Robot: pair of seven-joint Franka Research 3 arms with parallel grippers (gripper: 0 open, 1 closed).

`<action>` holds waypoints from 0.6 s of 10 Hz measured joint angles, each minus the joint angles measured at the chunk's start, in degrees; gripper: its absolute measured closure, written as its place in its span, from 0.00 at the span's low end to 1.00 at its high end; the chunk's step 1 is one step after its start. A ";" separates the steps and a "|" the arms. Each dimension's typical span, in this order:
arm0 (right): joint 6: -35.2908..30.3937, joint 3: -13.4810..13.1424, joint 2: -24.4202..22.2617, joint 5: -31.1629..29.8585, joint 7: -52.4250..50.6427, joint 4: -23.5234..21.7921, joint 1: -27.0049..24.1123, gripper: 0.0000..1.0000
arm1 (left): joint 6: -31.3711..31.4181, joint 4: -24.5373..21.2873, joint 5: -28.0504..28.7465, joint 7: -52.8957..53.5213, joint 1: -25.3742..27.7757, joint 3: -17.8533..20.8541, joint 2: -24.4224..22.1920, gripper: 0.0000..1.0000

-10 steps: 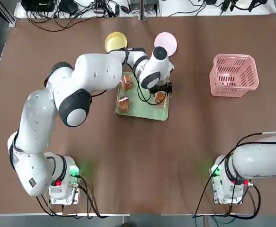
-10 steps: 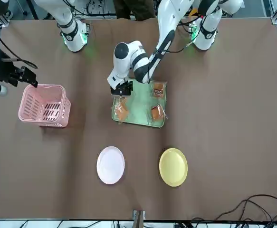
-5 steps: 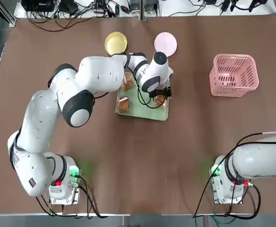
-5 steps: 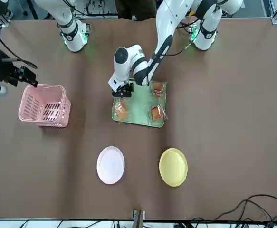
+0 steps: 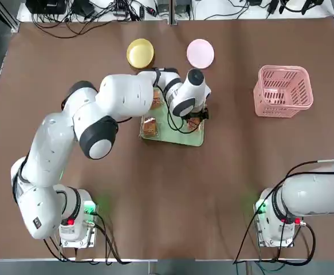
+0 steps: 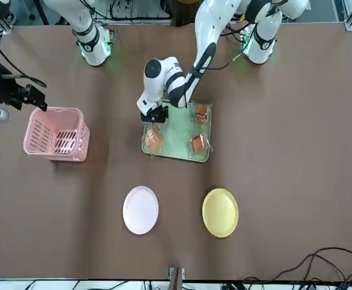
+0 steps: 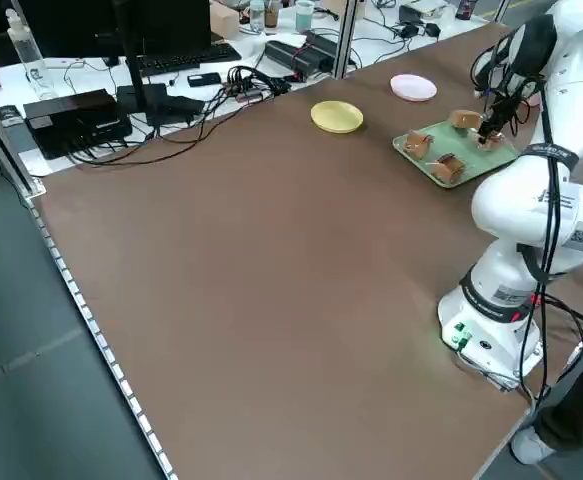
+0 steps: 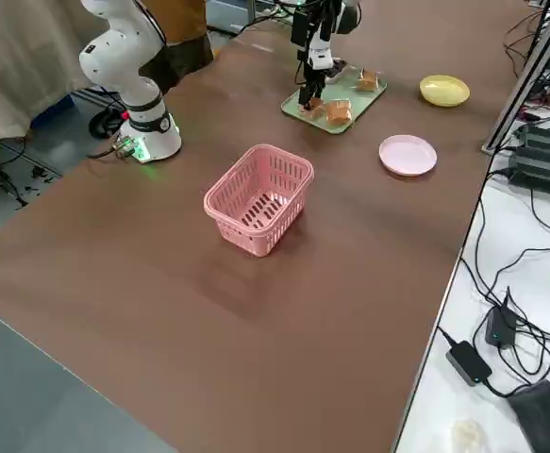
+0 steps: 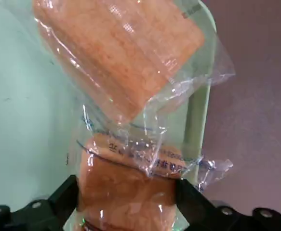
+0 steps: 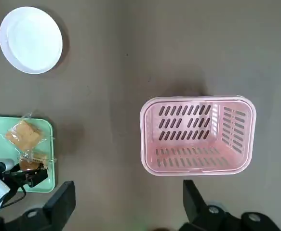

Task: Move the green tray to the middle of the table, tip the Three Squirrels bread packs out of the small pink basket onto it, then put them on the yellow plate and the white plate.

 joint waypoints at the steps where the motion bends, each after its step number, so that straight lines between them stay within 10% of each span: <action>1: 0.00 -0.01 0.00 0.00 0.01 0.00 0.00 0.01 | -0.01 0.14 0.00 0.00 0.00 0.03 -0.03 0.22; 6: -0.54 -0.07 0.00 0.00 0.03 0.00 -0.05 0.01 | -1.33 0.32 0.02 0.00 -0.98 0.05 -0.08 0.22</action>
